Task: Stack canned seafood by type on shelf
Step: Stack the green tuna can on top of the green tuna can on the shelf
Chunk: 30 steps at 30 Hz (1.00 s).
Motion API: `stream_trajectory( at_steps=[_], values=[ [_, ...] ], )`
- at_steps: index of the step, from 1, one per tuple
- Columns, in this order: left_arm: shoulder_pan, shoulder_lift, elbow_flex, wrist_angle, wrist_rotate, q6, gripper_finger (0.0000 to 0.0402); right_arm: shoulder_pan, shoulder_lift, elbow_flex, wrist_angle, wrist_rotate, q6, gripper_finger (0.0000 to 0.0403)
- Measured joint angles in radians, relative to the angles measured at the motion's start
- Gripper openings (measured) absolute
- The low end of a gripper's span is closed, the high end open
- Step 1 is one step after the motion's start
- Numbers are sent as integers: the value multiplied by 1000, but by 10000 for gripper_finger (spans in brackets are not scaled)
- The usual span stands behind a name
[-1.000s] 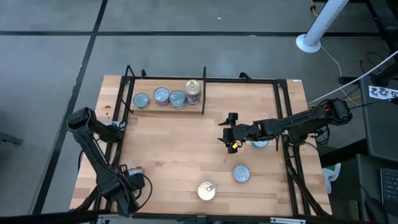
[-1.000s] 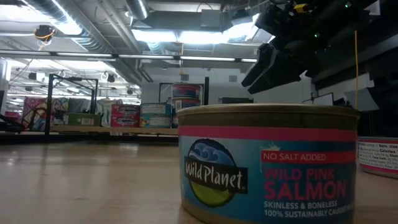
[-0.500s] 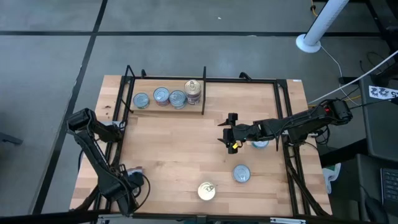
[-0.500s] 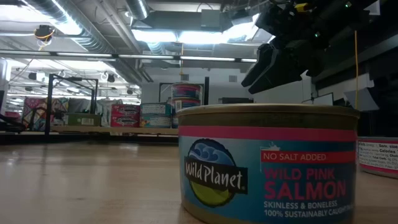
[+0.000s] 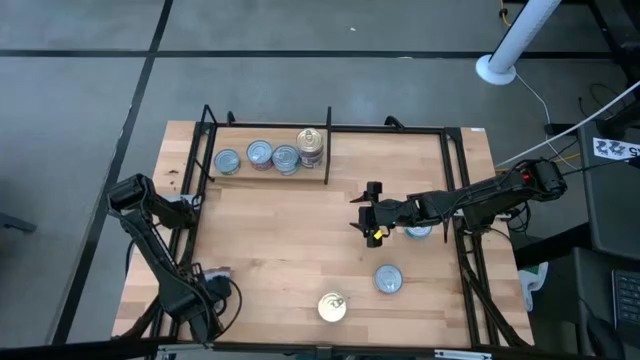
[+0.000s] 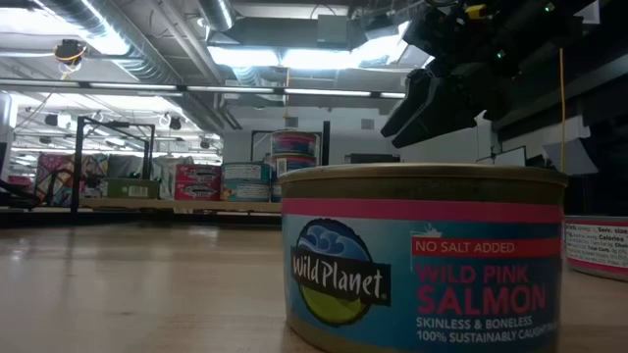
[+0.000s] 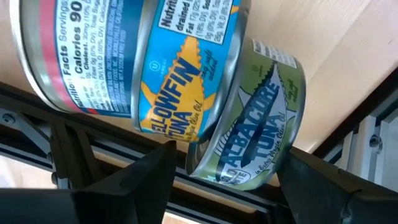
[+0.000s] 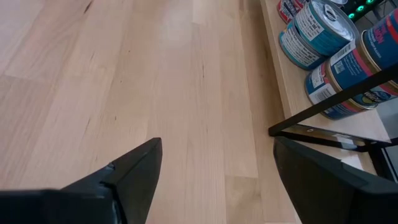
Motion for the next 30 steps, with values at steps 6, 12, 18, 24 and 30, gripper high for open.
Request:
stream_trajectory(
  at_steps=[6, 12, 18, 24, 30],
  values=[
    [0, 0, 0, 3, 38, 45, 212, 0, 0, 0, 0, 0, 0, 308],
    [0, 0, 0, 12, 63, 64, 158, 0, 0, 0, 0, 0, 0, 308],
    [0, 0, 0, 39, 64, 64, 145, 0, 0, 0, 0, 0, 0, 308],
    [0, -1, 0, 85, 75, 64, 159, 0, 0, 0, 0, 0, 0, 308],
    [1, -1, 0, 184, 135, 65, 147, 0, 0, 0, 0, 0, 0, 308]
  ],
)
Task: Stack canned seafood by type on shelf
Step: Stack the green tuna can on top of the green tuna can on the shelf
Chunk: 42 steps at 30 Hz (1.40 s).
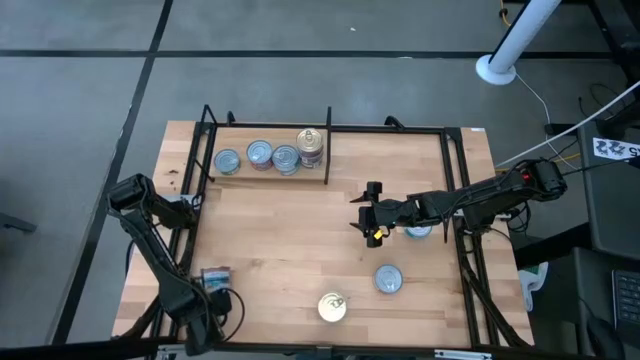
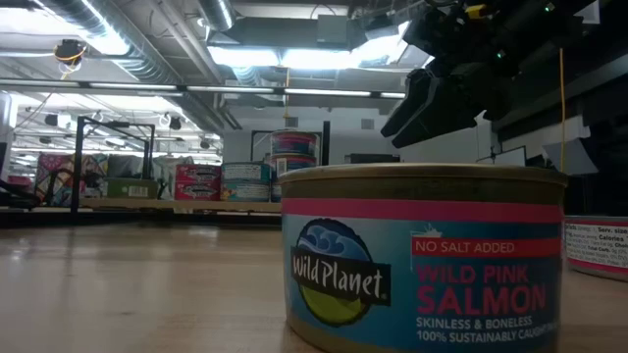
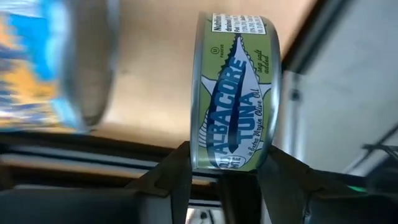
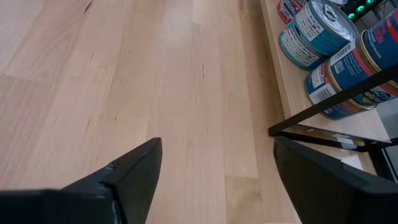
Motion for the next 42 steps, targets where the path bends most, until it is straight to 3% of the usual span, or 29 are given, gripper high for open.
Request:
stream_trajectory(
  at_steps=[8, 19, 27, 36, 42],
  values=[
    [38, 0, 0, 90, -16, -25, 153, 0, 0, 0, 0, 0, 0, 308],
    [174, 0, 0, 110, -162, 63, 154, 0, 0, 0, 0, 0, 0, 308],
    [310, 0, 0, 138, -300, 263, 152, 0, 0, 0, 0, 0, 0, 308],
    [502, 0, 0, 118, -457, 599, 151, 0, 0, 0, 0, 0, 0, 308],
    [635, 0, 0, 61, -490, 760, 153, 0, 0, 0, 0, 0, 0, 308]
  ],
)
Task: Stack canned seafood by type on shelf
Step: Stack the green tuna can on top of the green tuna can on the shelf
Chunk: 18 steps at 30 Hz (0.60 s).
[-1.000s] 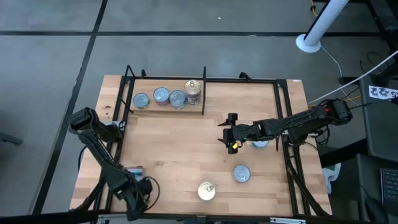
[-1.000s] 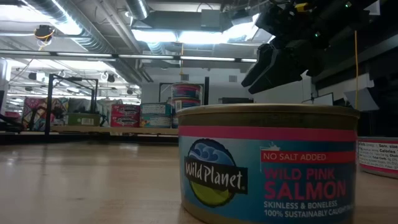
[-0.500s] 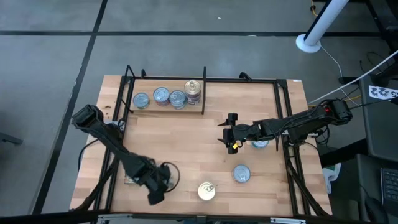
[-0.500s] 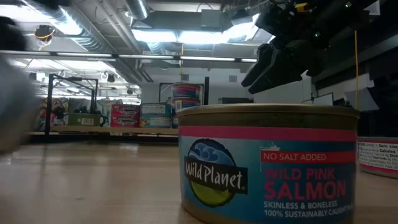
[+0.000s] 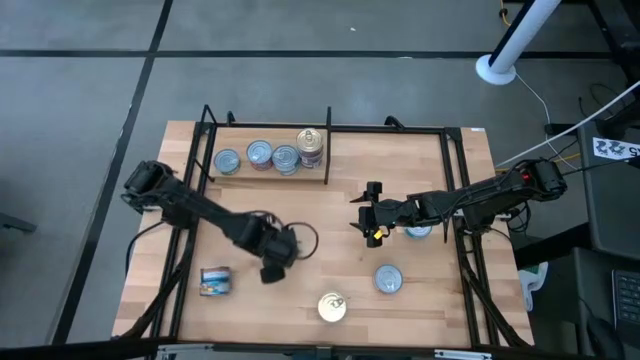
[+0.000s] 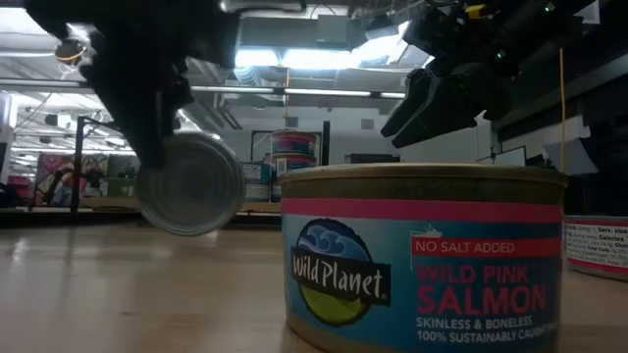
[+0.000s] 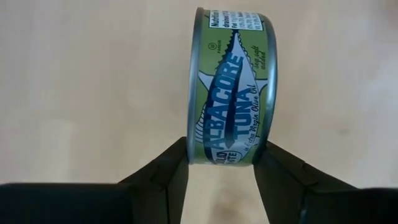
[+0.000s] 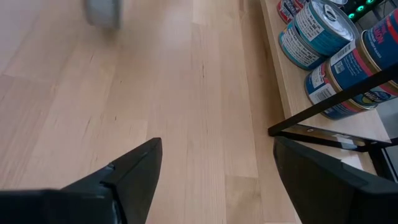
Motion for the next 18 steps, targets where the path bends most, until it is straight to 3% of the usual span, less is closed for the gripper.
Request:
stream_trajectory(
  at_steps=[10, 18],
  values=[
    [148, 0, 14, -220, -14, 178, 154, 0, 0, 0, 0, 0, 0, 308],
    [186, -2, 134, -599, -179, 210, 152, 0, 0, 0, 0, 0, 0, 308]
  ],
)
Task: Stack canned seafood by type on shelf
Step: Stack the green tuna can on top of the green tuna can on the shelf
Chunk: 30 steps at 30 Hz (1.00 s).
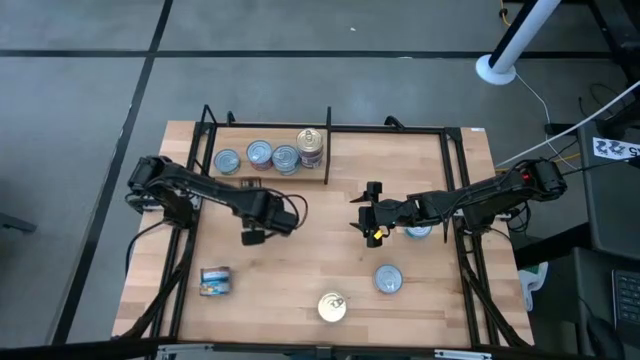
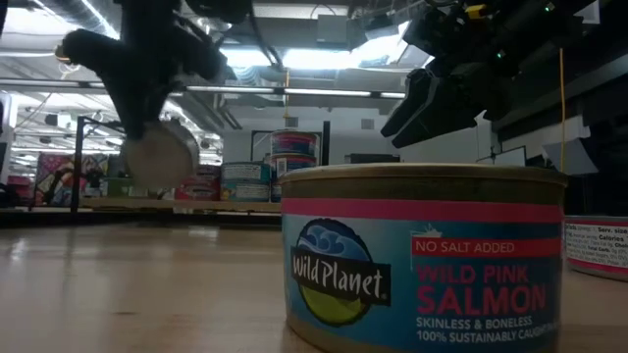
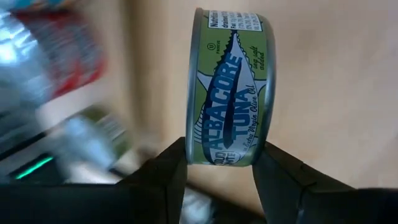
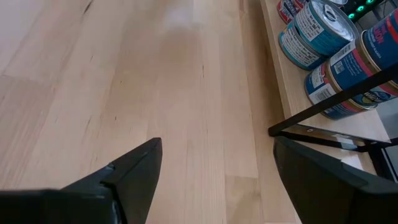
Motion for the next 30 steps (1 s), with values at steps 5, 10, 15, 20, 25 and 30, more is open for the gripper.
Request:
stream_trajectory(
  at_steps=[5, 10, 15, 20, 25, 30],
  values=[
    [0, -19, 19, -62, -129, -14, 154, 0, 0, 0, 1, 0, 0, 308],
    [1, -23, 18, -73, -281, -73, 155, 0, 0, 0, -1, 0, 0, 308],
    [18, -23, 18, -79, -307, -62, 156, 0, 2, 0, -4, 0, 0, 308],
    [50, -45, 16, -80, -349, -24, 156, 0, 3, 0, -3, 0, 0, 308],
    [98, -118, 16, -80, -414, 12, 156, 0, 3, 0, -5, 0, 0, 308],
    [160, -250, -25, -81, -418, -4, 156, 0, 3, 0, -5, 0, 0, 308]
  ],
)
